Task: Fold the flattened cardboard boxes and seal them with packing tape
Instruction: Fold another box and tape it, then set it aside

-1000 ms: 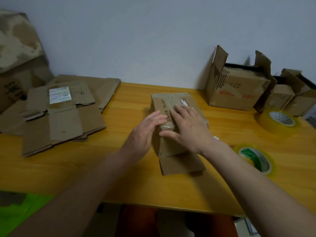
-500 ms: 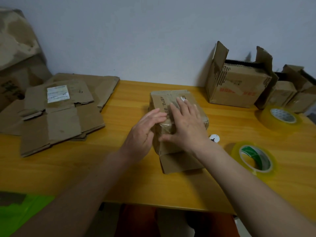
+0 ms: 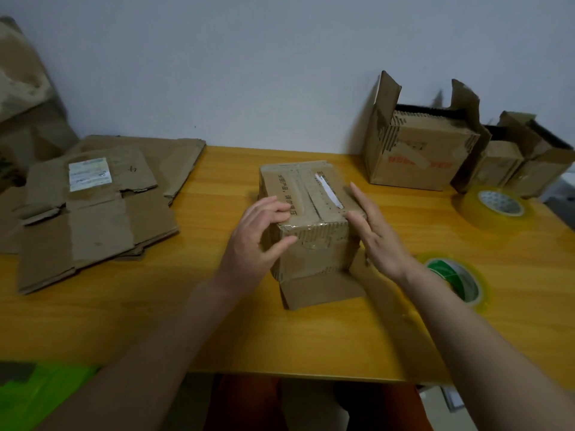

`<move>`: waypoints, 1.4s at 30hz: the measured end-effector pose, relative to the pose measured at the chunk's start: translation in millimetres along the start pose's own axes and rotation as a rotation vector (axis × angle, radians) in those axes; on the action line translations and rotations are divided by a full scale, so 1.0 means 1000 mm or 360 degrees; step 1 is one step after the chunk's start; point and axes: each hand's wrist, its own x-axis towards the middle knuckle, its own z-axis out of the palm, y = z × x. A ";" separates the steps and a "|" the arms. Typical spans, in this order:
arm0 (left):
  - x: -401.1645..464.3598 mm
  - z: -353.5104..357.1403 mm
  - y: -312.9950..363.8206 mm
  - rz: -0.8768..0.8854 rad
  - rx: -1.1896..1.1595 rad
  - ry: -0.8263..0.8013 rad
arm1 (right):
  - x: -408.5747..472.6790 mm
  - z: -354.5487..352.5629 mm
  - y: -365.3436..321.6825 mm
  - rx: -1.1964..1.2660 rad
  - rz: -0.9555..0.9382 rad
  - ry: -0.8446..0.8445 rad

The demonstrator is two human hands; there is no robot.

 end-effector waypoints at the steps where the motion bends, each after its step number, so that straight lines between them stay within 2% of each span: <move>1: 0.000 -0.001 -0.001 -0.0002 0.0004 -0.0029 | -0.002 0.002 0.004 0.0109 -0.0020 -0.0030; 3: 0.001 -0.003 -0.004 -0.0004 0.0021 -0.0063 | -0.007 0.003 0.017 0.0064 -0.0090 -0.0096; 6: -0.002 -0.005 -0.006 -0.0017 0.0028 -0.0088 | -0.014 -0.005 0.034 -0.0260 -0.0093 -0.0115; 7: -0.002 -0.004 -0.003 -0.0065 0.0004 -0.0054 | -0.016 -0.009 0.035 -0.0182 -0.0070 -0.0021; 10: 0.002 0.006 0.010 -0.0236 -0.0059 0.0125 | -0.011 -0.021 0.024 0.0369 -0.0099 0.0331; 13: 0.006 0.014 0.011 -0.0194 0.0016 0.0152 | -0.002 -0.024 0.016 0.0920 -0.0009 0.0184; 15: 0.007 0.011 0.007 -0.0149 0.0046 0.0082 | 0.000 -0.023 0.015 0.1028 0.0066 0.0059; 19: 0.010 0.000 0.000 -0.0133 0.0012 -0.0023 | 0.004 -0.025 0.017 0.0745 -0.0026 0.0003; 25: 0.013 -0.010 -0.002 -0.0175 0.0006 -0.0211 | 0.012 -0.029 0.010 -0.0148 -0.0163 -0.0099; 27: 0.021 -0.016 0.007 -0.0255 0.0179 -0.0305 | 0.011 -0.029 0.005 -0.0190 -0.0187 -0.0169; 29: 0.032 -0.016 0.024 -0.0306 0.0527 -0.0335 | 0.005 -0.024 -0.002 -0.0036 -0.0158 -0.0286; 31: 0.036 -0.006 0.039 -0.0157 0.0857 -0.0283 | 0.002 -0.018 -0.010 -0.0052 -0.0244 -0.0160; 33: 0.029 0.008 0.042 -0.0018 0.1003 -0.0270 | 0.000 -0.016 -0.019 -0.0381 -0.0486 0.0150; 34: 0.022 0.014 0.040 0.0006 0.1015 -0.0261 | 0.000 -0.015 -0.024 -0.0464 -0.0588 0.0186; 35: 0.015 0.018 0.036 0.0023 0.1008 -0.0242 | 0.002 -0.015 -0.030 -0.0470 -0.0642 0.0093; 38: -0.002 0.023 0.025 0.0162 0.0965 -0.0057 | 0.014 -0.009 -0.042 -0.0414 -0.0602 -0.0424; 42: -0.002 0.026 0.019 0.0257 0.0855 0.0054 | 0.052 -0.001 -0.050 -0.0802 -0.0510 -0.0707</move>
